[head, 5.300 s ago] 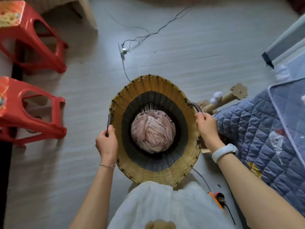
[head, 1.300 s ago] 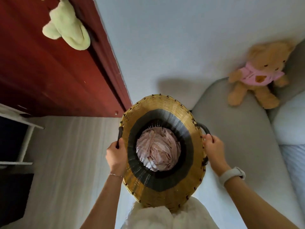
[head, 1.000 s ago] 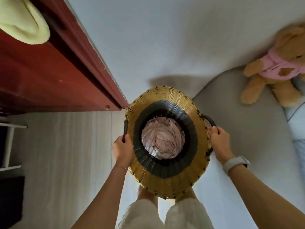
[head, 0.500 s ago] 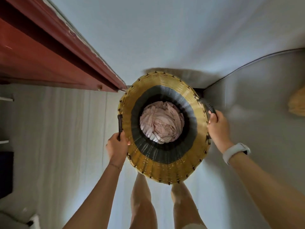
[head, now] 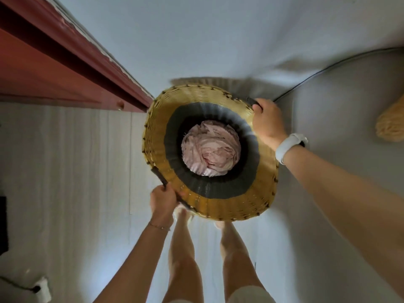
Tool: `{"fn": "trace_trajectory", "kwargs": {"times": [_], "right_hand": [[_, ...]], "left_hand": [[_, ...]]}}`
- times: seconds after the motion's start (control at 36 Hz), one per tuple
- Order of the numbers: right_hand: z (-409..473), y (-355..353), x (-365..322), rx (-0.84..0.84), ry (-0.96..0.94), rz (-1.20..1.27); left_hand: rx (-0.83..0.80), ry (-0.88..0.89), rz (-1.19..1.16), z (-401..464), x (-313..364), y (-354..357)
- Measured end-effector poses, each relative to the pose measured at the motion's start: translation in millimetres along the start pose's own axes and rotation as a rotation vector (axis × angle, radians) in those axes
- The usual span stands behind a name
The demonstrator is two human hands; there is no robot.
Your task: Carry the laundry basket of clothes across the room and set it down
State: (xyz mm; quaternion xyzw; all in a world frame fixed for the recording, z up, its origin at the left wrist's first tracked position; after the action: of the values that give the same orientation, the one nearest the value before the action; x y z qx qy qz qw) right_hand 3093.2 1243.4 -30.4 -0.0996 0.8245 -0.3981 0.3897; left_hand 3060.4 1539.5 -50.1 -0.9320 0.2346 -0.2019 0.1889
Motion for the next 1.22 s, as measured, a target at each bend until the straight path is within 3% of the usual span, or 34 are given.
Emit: {"fn": "trace_trajectory", "kwargs": {"times": [0.11,0.19,0.28,0.44,0.64,0.81,1.22], "right_hand": [[2.0,4.1,-10.6,0.004,-0.011,0.019],[-18.8,3.0,-1.4,0.088,0.037,0.067],[-52.5,12.4,34.2,0.096,0.188,0.061],[-117.8,49.4,112.1,0.05,0.631,0.075],[-113.7,67.7,146.8,0.115,0.843,0.101],[-81.5,57.4,143.2,0.212,0.668,0.003],[-32.7,17.1,129.9,0.191,0.328,-0.108]], "left_hand": [[-0.095,-0.039,0.002,-18.4,-13.6,12.2],[0.045,0.002,0.139,-18.4,-8.0,4.2],[0.129,0.066,0.2,-4.8,4.2,-7.6],[0.134,0.306,0.331,56.7,42.6,-14.0],[0.024,0.396,0.405,119.2,83.5,-1.6],[0.22,0.481,0.533,115.5,85.9,7.9],[0.162,0.337,0.393,77.2,14.2,34.0]]}}
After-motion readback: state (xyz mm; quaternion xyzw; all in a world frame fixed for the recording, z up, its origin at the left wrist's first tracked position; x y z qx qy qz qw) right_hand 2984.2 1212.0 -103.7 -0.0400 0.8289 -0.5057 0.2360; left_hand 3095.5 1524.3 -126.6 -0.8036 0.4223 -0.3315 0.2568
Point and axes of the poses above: each hand's wrist, its own z-axis towards the middle knuckle, its own y-axis out of the palm, x = y × z, the point moved 3 cm from there along z, towards the middle knuckle, and after that the axes turned 1 degree about -x, right-handed, at the moved point
